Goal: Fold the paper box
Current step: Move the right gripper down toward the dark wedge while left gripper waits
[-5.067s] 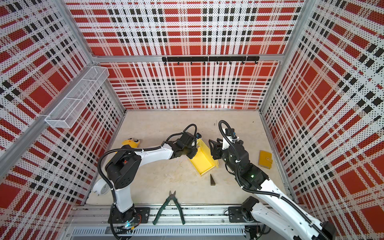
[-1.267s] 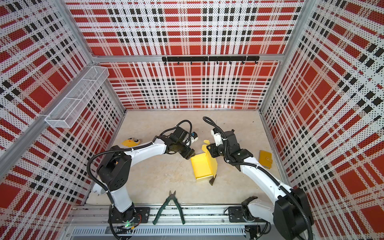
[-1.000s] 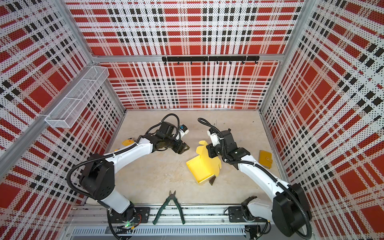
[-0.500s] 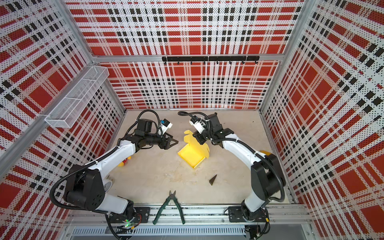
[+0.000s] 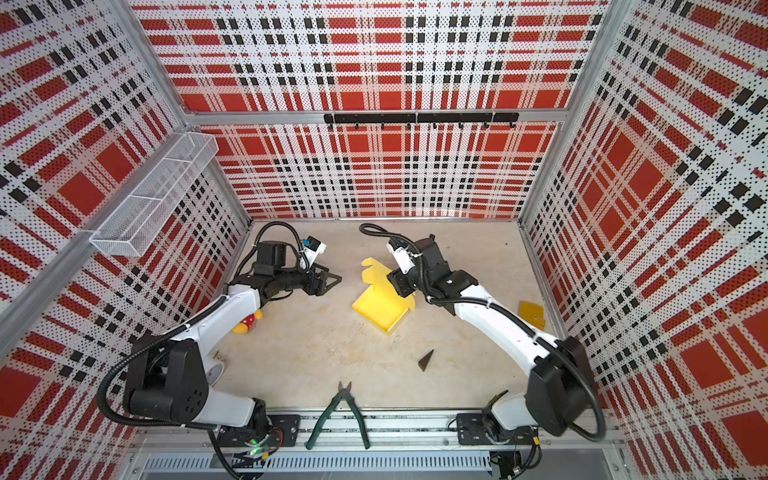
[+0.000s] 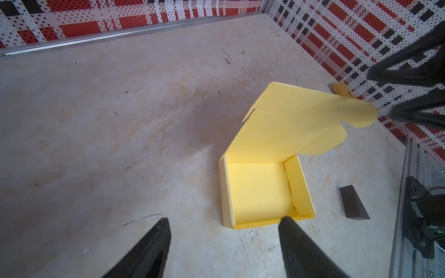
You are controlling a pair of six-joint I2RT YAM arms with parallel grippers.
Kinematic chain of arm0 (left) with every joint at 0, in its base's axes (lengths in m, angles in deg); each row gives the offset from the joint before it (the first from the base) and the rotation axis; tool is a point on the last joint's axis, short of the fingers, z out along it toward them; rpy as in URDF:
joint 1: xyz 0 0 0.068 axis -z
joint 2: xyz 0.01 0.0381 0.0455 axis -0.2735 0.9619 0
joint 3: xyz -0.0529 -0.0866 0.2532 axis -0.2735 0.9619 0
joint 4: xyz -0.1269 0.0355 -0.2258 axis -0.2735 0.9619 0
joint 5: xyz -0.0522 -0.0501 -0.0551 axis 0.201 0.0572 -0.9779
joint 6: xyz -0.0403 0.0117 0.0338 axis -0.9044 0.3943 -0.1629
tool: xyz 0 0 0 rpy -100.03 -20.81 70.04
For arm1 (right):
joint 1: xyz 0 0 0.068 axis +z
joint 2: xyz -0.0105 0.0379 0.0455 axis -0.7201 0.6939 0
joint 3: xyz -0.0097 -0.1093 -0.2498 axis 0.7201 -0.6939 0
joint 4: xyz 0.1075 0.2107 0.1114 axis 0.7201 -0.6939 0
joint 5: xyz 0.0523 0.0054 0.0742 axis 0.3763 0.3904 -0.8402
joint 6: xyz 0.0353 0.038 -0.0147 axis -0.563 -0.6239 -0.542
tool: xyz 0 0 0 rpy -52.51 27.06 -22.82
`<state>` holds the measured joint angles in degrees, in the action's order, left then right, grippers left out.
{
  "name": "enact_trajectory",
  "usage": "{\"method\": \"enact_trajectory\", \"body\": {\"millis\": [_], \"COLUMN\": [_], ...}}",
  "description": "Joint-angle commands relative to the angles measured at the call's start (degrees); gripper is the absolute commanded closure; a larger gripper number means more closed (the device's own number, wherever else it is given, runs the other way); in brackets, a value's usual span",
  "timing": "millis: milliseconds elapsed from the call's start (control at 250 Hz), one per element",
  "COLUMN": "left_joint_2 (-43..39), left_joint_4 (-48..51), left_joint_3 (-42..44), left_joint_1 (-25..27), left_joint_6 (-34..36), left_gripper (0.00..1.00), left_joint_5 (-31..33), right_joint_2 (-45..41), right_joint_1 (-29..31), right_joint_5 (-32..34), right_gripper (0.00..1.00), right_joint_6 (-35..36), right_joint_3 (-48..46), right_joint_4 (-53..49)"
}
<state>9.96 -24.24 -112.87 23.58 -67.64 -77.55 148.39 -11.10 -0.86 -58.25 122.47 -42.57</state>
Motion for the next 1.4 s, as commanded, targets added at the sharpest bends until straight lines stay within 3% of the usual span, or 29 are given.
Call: {"method": "enact_trajectory", "body": {"millis": [0, 140, 296, 552, 780, 920, 1396], "left_joint_2": [-1.8, -2.2, -2.4, -2.4, -2.5, -2.3, -2.4], "left_joint_4": [-2.2, -2.0, -1.4, -0.7, -1.3, -1.7, -2.5], "left_joint_3": [0.8, 1.0, 1.1, 0.9, 1.3, 1.5, 2.0], "left_joint_1": [-1.3, -2.5, -3.7, -4.4, -4.5, -4.6, -5.0], "left_joint_6": [-2.1, -2.7, -3.8, -4.0, -4.3, -4.8, -4.9], "left_gripper": [0.24, 0.16, 0.09, 0.07, 0.06, 0.06, 0.05], "left_joint_5": [1.1, 0.8, 1.0, 2.3, 2.7, 2.7, 2.6], "right_joint_2": [-6.3, -12.6, -15.5, -10.9, -9.9, -11.2, -2.4], "right_joint_1": [0.9, 6.1, 14.5, 23.0, 24.4, 24.4, 24.0], "right_joint_5": [7.5, 15.9, 25.3, 26.9, 25.2, 22.6, 19.9], "right_gripper": [0.46, 0.46, 0.48, 0.48, 0.48, 0.47, 0.43], "right_joint_6": [-12.0, -23.1, -41.5, -64.5, -71.4, -74.9, -72.6], "right_joint_3": [-4.2, -9.4, -15.2, -19.6, -21.0, -25.6, -26.2], "right_joint_4": [-0.8, -5.9, -11.8, -18.6, -22.2, -18.2, -10.7]}}
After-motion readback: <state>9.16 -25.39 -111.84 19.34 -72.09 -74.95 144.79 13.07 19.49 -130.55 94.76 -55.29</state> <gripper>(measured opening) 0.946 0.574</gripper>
